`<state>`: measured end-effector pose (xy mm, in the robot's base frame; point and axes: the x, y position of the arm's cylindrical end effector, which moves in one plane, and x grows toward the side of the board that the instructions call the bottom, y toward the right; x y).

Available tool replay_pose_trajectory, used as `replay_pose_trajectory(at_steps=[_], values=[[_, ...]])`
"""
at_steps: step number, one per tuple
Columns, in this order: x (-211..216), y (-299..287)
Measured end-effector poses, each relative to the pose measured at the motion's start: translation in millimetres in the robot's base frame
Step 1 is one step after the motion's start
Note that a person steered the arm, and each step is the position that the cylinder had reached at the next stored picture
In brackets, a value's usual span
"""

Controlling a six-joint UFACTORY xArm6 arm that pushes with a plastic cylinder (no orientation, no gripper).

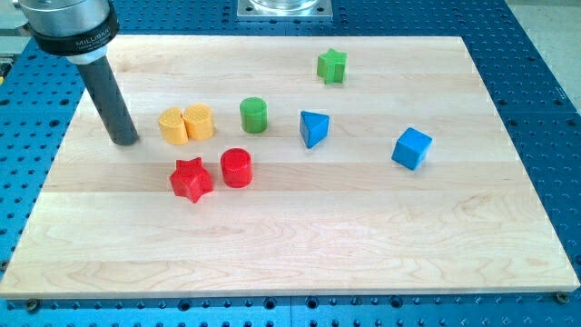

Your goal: Slightly move the yellow blocks to the right side

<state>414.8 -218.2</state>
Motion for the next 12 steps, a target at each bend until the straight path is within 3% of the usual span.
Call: replay_pose_trajectory(at_steps=[2, 9, 11, 12], values=[[4, 32], [-12, 38], [-66, 19], [-129, 40]])
